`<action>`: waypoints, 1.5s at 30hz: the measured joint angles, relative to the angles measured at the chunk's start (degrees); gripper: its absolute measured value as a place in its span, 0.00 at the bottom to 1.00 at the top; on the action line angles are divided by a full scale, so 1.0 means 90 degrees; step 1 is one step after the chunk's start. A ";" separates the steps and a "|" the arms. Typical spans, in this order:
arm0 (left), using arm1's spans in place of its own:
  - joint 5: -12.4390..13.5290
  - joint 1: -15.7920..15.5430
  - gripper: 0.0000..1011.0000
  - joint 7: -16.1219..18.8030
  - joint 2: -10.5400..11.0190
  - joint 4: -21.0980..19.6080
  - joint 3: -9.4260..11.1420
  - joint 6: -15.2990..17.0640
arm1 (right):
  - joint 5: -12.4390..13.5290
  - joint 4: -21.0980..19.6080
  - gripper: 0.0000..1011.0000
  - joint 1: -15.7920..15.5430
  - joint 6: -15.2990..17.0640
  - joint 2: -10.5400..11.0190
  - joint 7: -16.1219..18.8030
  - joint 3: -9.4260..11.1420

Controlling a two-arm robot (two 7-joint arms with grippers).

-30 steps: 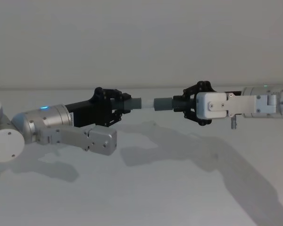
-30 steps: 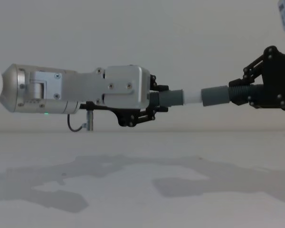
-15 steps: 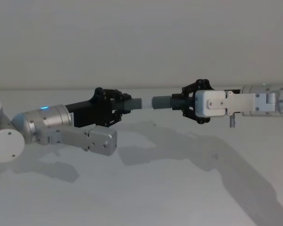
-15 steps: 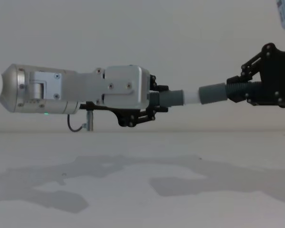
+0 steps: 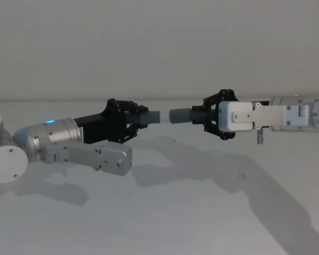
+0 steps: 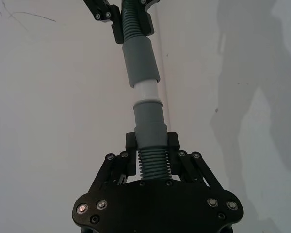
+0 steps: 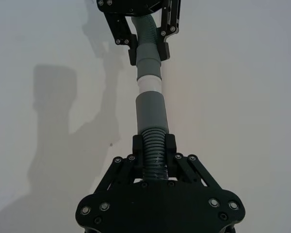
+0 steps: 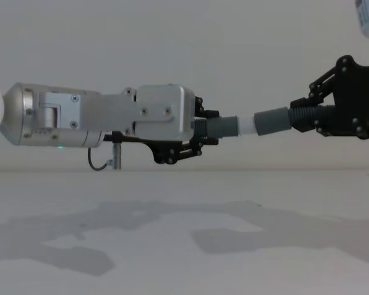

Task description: Use both hands to pick up one end of the pipe from the table, align the ends, and insert them.

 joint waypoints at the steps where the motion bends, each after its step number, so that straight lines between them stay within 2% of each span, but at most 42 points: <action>1: 0.0000 0.0000 0.33 0.0000 0.0000 0.0000 0.0000 0.0000 | 0.0004 0.0002 0.23 -0.0001 0.0001 -0.0004 0.0000 -0.0002; 45: 0.0000 0.0000 0.33 0.0000 0.0002 0.0001 -0.0002 0.0004 | 0.0094 0.0051 0.23 -0.0062 0.0143 -0.0079 -0.0045 0.0004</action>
